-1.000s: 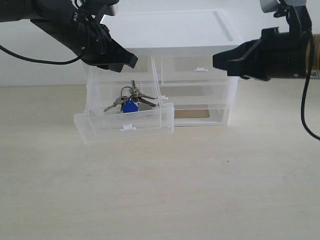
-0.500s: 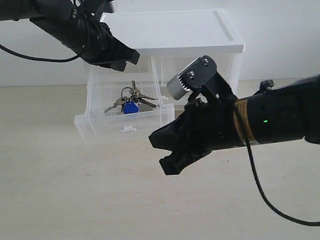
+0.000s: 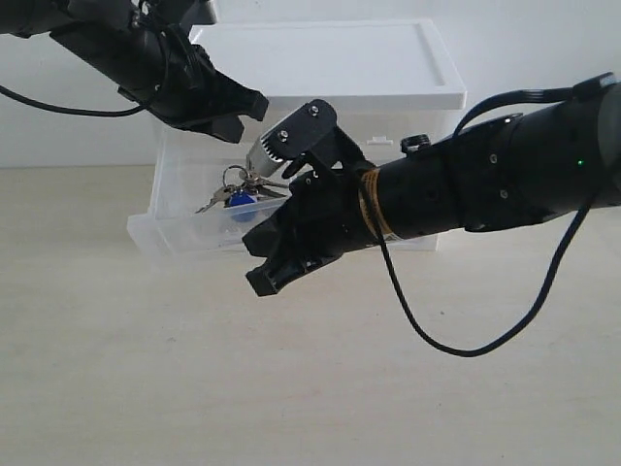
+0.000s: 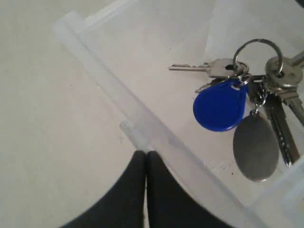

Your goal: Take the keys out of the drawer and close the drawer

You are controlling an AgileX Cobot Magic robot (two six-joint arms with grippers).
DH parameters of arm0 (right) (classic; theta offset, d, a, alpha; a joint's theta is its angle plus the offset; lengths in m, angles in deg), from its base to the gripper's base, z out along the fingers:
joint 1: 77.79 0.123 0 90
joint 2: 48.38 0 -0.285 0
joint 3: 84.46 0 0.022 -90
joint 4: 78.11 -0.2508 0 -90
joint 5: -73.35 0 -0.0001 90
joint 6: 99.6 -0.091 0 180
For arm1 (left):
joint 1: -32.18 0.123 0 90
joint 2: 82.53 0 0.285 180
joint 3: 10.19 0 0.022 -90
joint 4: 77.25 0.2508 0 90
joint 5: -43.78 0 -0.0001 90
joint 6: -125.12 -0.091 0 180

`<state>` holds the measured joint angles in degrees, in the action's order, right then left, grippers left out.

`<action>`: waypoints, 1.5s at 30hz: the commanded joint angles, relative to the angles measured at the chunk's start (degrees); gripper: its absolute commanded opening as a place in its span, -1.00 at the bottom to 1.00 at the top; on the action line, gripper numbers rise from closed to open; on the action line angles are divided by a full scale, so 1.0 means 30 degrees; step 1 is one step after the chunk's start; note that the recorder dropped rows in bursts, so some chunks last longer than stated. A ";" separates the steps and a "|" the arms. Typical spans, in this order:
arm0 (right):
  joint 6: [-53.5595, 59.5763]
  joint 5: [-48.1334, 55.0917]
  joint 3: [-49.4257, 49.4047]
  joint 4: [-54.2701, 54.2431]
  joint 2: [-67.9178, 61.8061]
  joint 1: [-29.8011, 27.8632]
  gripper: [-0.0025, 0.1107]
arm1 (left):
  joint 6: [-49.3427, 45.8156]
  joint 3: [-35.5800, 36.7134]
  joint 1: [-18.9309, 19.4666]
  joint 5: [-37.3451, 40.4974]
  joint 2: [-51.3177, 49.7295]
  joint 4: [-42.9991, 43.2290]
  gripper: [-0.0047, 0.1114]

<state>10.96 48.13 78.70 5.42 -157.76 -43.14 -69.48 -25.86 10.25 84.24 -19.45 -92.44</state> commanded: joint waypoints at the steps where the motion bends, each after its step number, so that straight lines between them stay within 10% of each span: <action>1: 0.2171 0.0440 0.0525 -0.3147 -0.0082 -0.0303 -0.96 | 0.0364 -0.0147 0.0456 0.0984 0.0284 -0.0159 -0.84; 11: 0.0669 -0.0614 0.0486 -0.1567 -0.0082 -0.0303 -0.96 | 0.1604 -0.0147 0.0456 0.1661 0.0244 -0.1761 -0.77; 19: 0.0461 -0.1098 0.0486 -0.1240 -0.0082 -0.0303 -0.96 | 0.1560 -0.0147 0.0456 0.1833 -0.0075 -0.1160 0.34; 31: 0.0456 -0.1098 0.0486 -0.1152 -0.0082 -0.0303 -0.96 | 0.0018 -0.0147 0.0456 0.1143 -0.1554 -0.0202 -0.84; 45: 0.0583 -0.0828 0.0486 -0.1262 -0.0082 -0.0303 -0.96 | -0.0599 -0.0147 0.0456 0.2988 0.1264 -0.0921 -0.84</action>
<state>12.39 43.40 79.36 3.20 -158.31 -43.24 -70.58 -26.19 11.60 90.47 -16.42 -93.74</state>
